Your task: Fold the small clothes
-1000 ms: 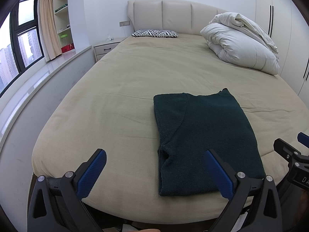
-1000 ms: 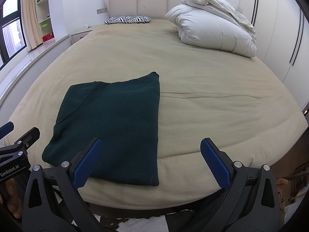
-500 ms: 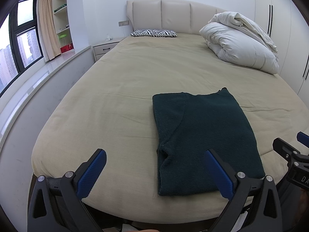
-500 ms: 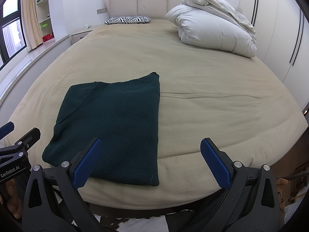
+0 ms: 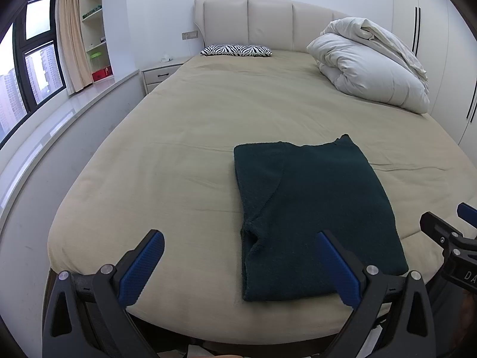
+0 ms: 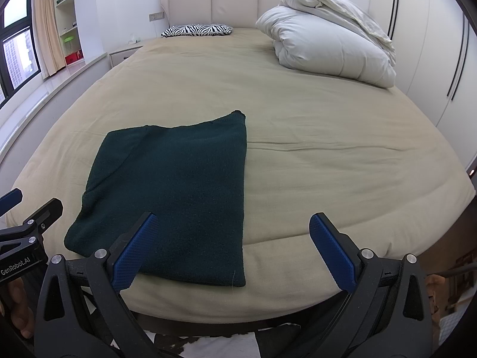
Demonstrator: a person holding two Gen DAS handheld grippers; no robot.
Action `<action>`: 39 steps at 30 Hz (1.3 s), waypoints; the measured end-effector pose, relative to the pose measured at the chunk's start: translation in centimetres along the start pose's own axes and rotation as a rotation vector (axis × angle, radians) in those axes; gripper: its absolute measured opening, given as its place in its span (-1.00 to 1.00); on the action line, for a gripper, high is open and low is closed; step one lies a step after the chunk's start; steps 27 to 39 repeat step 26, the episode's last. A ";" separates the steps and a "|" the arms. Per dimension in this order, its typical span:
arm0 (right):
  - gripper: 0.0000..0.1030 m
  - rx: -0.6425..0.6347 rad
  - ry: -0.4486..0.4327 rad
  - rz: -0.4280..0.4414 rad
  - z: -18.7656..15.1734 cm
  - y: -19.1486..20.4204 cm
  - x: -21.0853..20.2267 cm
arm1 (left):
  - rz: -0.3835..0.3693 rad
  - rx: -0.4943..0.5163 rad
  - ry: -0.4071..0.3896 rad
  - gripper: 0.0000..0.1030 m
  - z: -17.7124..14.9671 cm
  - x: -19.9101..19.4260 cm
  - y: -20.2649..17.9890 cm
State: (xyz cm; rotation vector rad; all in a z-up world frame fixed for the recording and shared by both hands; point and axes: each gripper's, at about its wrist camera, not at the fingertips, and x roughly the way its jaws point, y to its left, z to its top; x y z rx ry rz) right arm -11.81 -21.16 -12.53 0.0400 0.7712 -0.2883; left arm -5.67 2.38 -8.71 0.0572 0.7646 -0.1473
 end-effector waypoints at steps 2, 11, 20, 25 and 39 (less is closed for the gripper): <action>1.00 0.000 0.000 -0.001 0.0 0.0 0.0 | -0.004 0.002 0.001 1.00 0.0 0.0 0.1; 1.00 0.000 0.000 -0.001 0.0 0.1 0.0 | -0.006 0.001 0.002 1.00 0.0 0.0 0.1; 1.00 0.001 0.001 -0.002 -0.1 0.1 0.0 | -0.005 0.002 0.003 1.00 0.1 0.0 0.2; 1.00 0.000 0.006 0.001 -0.2 0.1 0.2 | -0.012 -0.006 0.002 1.00 0.0 0.0 0.6; 1.00 0.001 0.006 0.002 -0.2 0.1 0.2 | -0.011 -0.005 0.002 1.00 0.0 0.0 0.6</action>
